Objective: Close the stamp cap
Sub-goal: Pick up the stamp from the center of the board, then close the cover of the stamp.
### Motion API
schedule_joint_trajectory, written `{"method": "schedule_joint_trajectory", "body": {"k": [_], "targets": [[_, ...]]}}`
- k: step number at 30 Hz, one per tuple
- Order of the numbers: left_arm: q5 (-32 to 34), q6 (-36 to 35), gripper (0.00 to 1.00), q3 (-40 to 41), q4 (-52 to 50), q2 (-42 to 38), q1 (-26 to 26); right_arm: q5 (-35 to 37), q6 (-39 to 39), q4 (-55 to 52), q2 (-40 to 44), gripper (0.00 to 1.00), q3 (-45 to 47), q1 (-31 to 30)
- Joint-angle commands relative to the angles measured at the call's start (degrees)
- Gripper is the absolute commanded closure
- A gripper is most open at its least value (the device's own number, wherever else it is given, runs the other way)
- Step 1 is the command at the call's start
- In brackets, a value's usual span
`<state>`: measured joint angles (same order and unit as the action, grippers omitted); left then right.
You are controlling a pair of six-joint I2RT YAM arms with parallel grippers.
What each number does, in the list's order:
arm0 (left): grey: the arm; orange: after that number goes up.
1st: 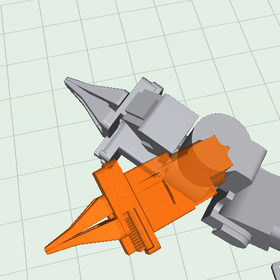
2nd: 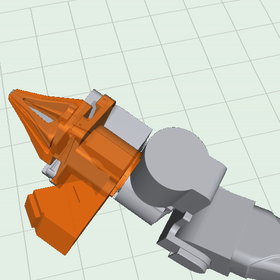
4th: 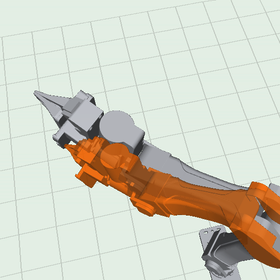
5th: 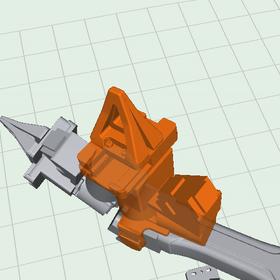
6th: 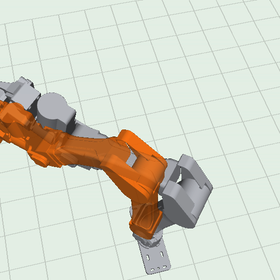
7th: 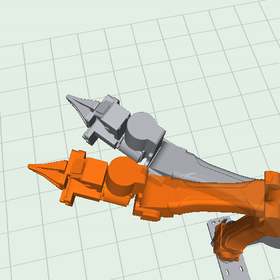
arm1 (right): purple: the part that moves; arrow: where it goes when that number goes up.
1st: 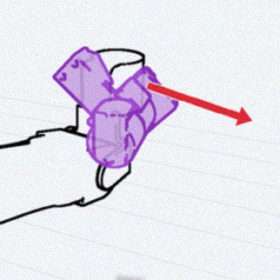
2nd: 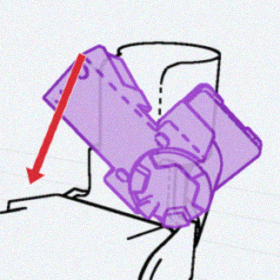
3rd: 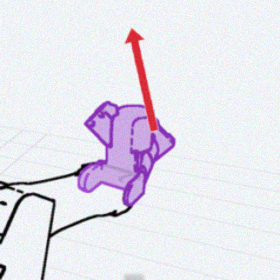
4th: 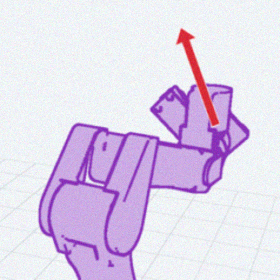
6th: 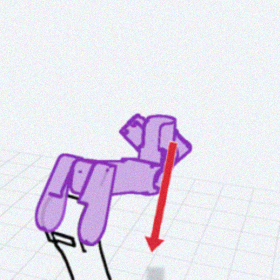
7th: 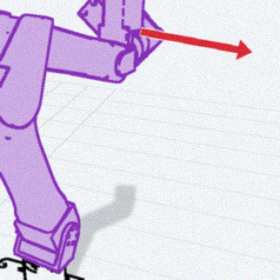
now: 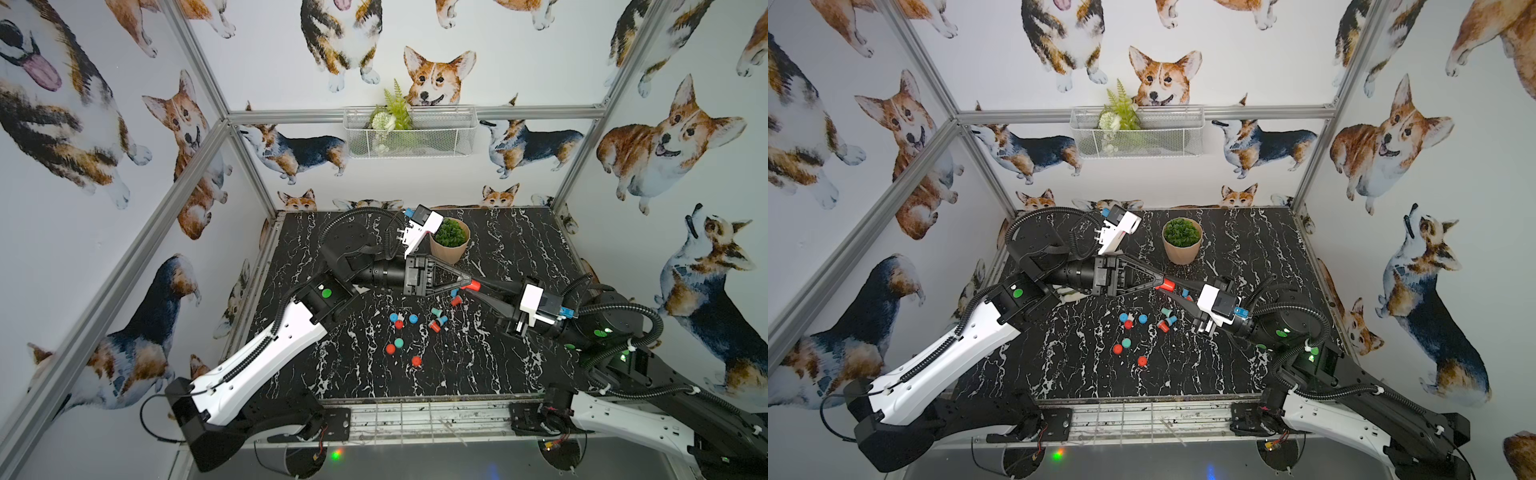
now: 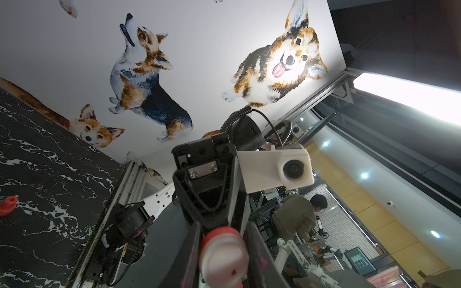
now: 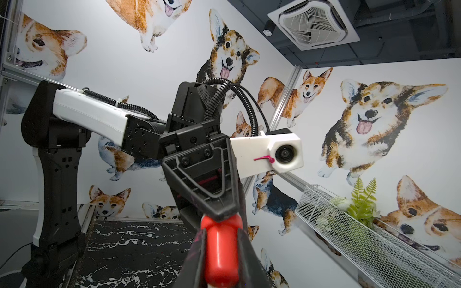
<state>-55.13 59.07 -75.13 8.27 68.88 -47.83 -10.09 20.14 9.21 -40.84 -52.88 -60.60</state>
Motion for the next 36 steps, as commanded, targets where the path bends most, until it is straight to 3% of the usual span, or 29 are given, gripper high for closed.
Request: {"method": "schedule_joint_trajectory", "body": {"k": [1, 5, 12, 16, 22, 29, 36], "targets": [[-1.14, 1.07, 0.96, -0.01, 2.28, 0.11, 0.01, 0.49, -0.23, 3.80, -0.16, 0.86, 0.05, 0.04], [-0.32, -0.32, 0.95, -0.25, 0.10, 0.11, 0.26, 1.06, -0.62, 4.36, -0.12, 0.91, 0.30, 0.09], [4.95, -10.26, 0.68, -3.17, -16.66, -1.35, 6.75, 4.90, -2.96, -1.54, -1.63, 0.93, -1.50, 0.09], [7.28, -13.58, 0.59, -3.18, -22.03, -2.63, 12.11, 7.10, -7.56, -8.15, -3.51, 0.95, -3.27, 0.04], [12.41, -21.24, 0.53, -3.51, -31.40, -3.66, 18.76, 9.74, -17.09, -14.61, -5.90, 0.97, -3.61, 0.04], [30.07, -36.31, 0.49, -6.57, -47.74, -2.10, 22.25, 13.76, -31.89, -28.98, -13.21, 1.00, -7.85, 0.06], [35.90, -43.17, 0.47, -2.74, -48.40, -1.74, 28.38, 14.06, -45.35, -43.94, -22.90, 1.00, -12.71, 0.05]]}}
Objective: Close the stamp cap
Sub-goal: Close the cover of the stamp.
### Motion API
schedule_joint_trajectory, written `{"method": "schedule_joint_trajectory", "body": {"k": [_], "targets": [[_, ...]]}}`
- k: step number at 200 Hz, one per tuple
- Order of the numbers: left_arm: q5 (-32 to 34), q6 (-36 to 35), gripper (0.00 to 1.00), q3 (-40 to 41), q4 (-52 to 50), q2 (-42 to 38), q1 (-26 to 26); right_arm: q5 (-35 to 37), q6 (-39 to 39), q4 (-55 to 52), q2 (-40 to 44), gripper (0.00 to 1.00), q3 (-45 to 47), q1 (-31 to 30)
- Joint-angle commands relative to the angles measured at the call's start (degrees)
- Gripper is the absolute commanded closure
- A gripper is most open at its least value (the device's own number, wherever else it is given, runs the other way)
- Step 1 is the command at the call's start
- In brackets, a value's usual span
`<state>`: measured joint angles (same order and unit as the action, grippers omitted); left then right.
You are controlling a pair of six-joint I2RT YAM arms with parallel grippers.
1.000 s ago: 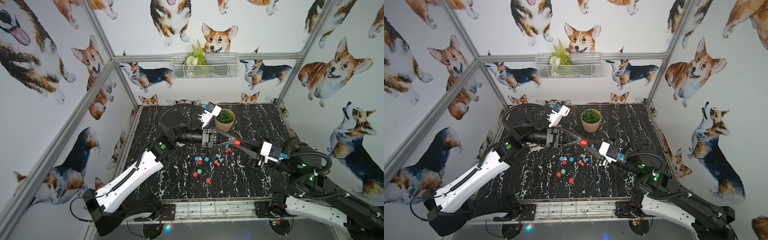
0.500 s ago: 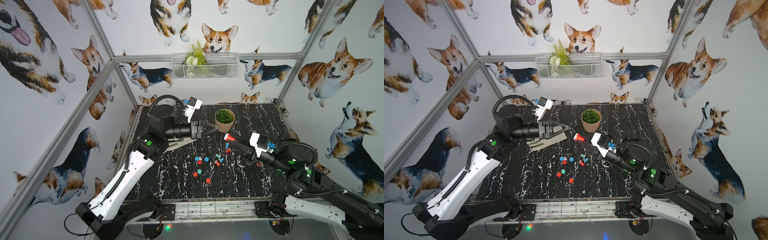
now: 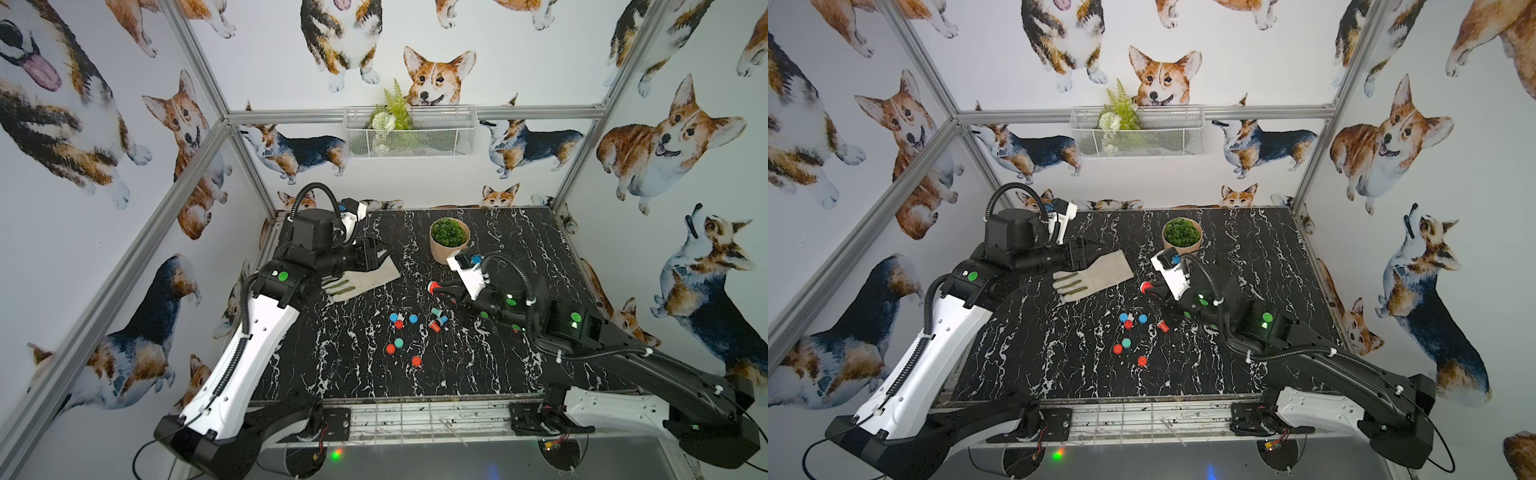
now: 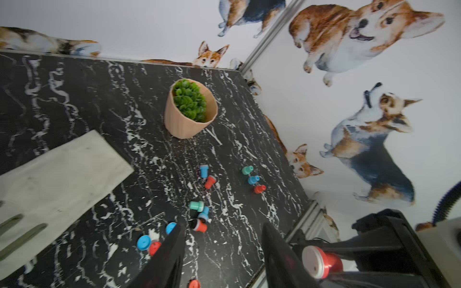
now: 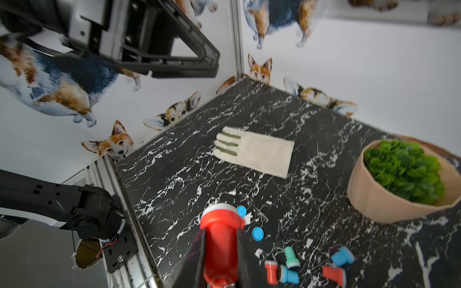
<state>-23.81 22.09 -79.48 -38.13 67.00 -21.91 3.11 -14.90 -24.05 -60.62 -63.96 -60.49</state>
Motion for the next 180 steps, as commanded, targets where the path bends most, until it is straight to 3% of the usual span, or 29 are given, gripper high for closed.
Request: {"method": "schedule_joint_trajectory", "body": {"k": [1, 52, 99, 180], "targets": [[4.86, -6.69, 0.46, 2.54, -1.43, 0.23, 3.44, 0.45, -12.17, -12.63, -5.85, 1.00, -2.13, -0.07], [11.00, -9.96, 0.45, 9.76, 3.63, 1.54, 7.97, -6.47, -21.25, -22.52, -20.32, 1.00, -4.95, -0.15], [16.17, -11.27, 0.44, 15.08, 8.47, 2.74, 9.38, -11.03, -22.15, -23.61, -30.47, 1.00, -5.97, -0.68], [21.66, -10.92, 0.44, 18.51, 8.69, -0.02, 9.95, -12.37, -22.14, -23.36, -43.29, 1.00, -10.88, -2.85]]}}
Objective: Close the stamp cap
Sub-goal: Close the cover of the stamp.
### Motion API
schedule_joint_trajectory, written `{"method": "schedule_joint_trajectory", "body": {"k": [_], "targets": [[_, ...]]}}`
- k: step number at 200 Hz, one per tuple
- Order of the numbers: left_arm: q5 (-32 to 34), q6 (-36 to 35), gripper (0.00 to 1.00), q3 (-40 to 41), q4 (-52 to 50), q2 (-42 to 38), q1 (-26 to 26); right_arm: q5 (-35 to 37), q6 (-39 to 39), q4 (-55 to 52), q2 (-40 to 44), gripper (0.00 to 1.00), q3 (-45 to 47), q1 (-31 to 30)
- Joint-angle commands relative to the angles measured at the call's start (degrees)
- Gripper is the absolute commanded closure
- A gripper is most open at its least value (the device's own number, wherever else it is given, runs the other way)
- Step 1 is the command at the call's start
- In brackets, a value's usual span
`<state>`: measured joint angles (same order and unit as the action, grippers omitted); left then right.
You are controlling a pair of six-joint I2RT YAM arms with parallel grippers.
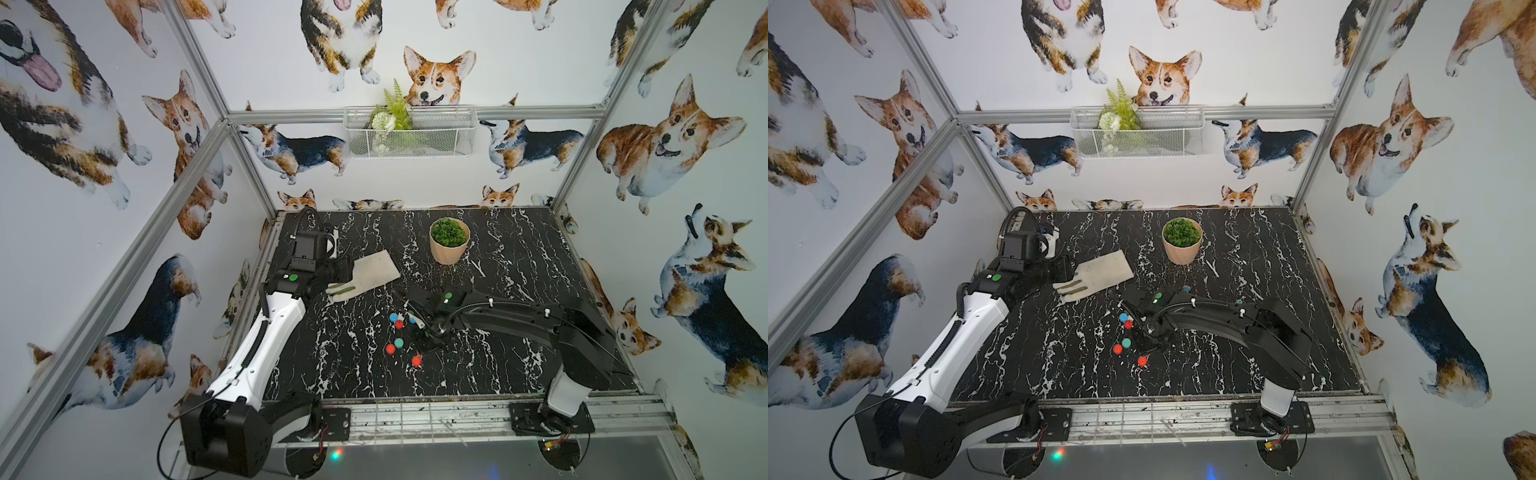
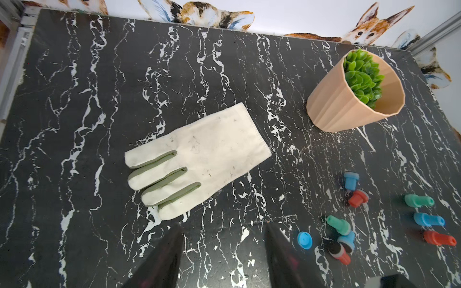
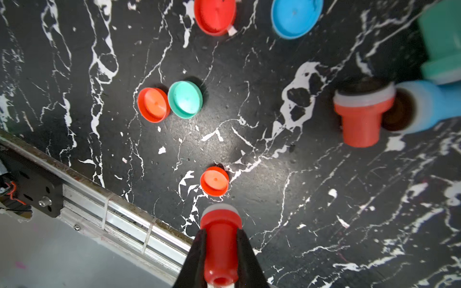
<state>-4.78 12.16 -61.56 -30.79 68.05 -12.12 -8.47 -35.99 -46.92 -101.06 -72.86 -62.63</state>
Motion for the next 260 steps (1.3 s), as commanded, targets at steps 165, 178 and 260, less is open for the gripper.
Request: {"method": "schedule_joint_trajectory", "body": {"k": [165, 178, 260], "targets": [[2.75, -0.91, 0.43, 0.72, 0.90, -1.78, 0.07, -0.75, -1.43, -1.16, -8.98, 1.00, -3.12, -1.91], [2.75, -0.91, 0.43, 0.74, 0.90, -1.82, 0.10, -0.76, -1.45, -1.25, -9.33, 1.00, -3.00, -1.98], [2.84, -0.91, 0.43, 0.74, 0.90, -1.78, 0.16, 4.03, -0.78, -6.55, -13.47, 1.00, -4.55, -2.45]]}}
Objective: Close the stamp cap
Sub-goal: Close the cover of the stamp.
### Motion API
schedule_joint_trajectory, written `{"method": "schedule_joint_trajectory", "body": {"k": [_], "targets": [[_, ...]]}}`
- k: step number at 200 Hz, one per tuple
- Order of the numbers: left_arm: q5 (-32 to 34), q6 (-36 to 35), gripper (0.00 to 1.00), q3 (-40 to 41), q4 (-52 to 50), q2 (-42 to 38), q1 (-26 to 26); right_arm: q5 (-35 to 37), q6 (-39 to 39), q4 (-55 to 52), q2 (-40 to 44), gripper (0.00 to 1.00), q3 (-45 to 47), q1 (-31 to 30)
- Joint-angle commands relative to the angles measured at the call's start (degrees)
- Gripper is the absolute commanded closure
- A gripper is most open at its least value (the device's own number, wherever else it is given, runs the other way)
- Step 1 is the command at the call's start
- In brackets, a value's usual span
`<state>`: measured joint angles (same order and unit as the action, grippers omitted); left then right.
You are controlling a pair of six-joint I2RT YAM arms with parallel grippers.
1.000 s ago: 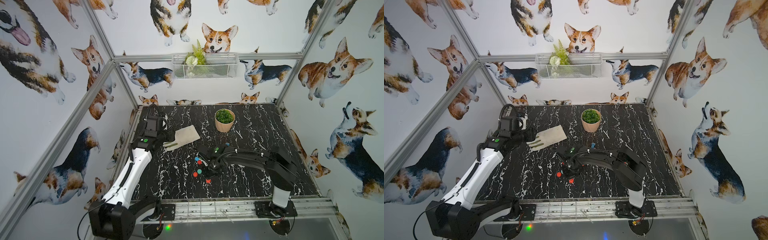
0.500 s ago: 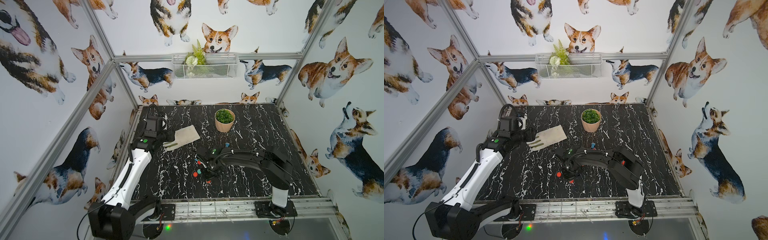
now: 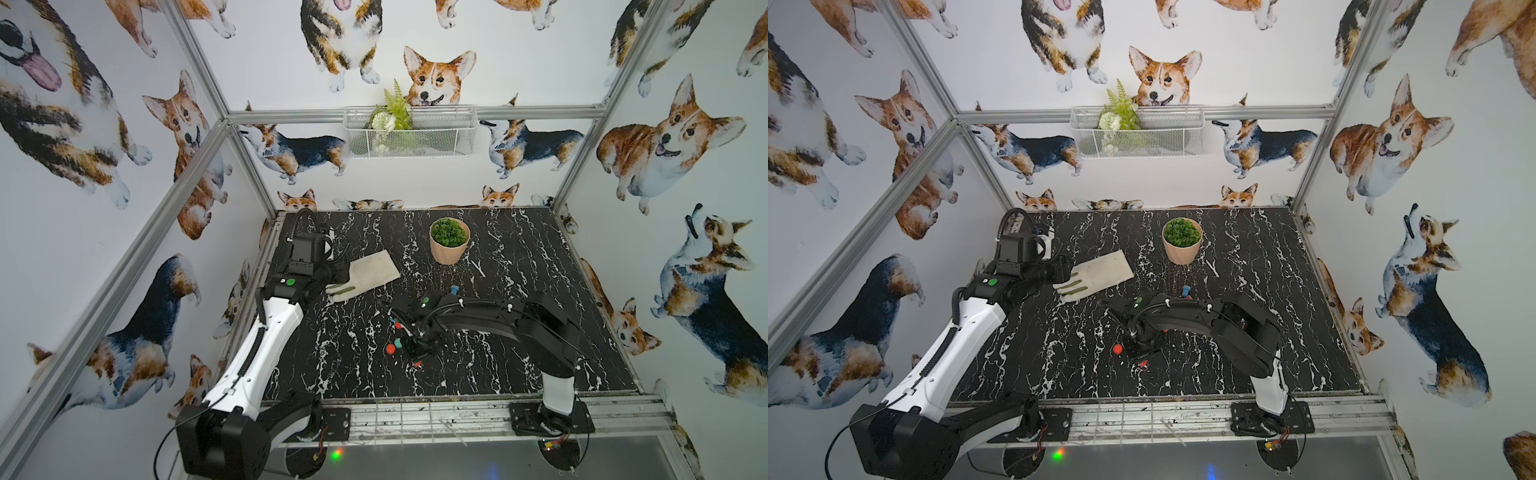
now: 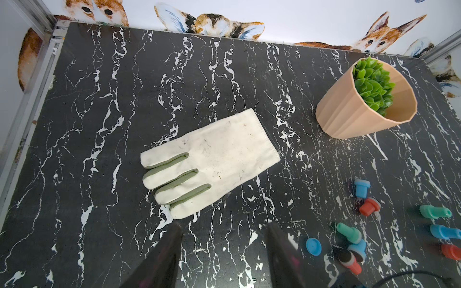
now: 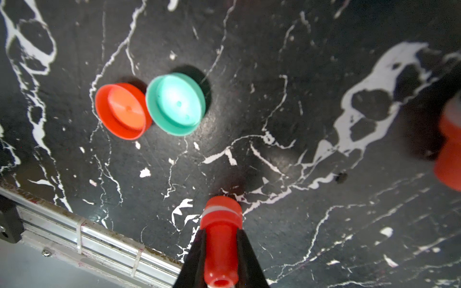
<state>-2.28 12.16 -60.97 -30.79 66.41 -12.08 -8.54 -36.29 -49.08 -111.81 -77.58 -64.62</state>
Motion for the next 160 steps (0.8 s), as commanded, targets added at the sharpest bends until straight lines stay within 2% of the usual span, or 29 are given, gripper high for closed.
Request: {"method": "schedule_joint_trajectory", "body": {"k": [1, 111, 160], "targets": [[0.35, -0.91, 0.43, 0.15, 0.86, -0.14, 0.12, 4.07, -0.46, -4.46, -2.76, 1.00, 0.07, -0.49], [0.72, -1.00, 0.43, 0.22, 0.69, -0.41, 0.12, 4.91, 1.49, -6.35, -14.34, 1.00, -3.66, -4.03], [0.98, -1.01, 0.43, 0.24, 0.72, -0.32, 0.05, 5.21, 2.40, -6.11, -12.57, 1.00, -2.91, -4.13]]}}
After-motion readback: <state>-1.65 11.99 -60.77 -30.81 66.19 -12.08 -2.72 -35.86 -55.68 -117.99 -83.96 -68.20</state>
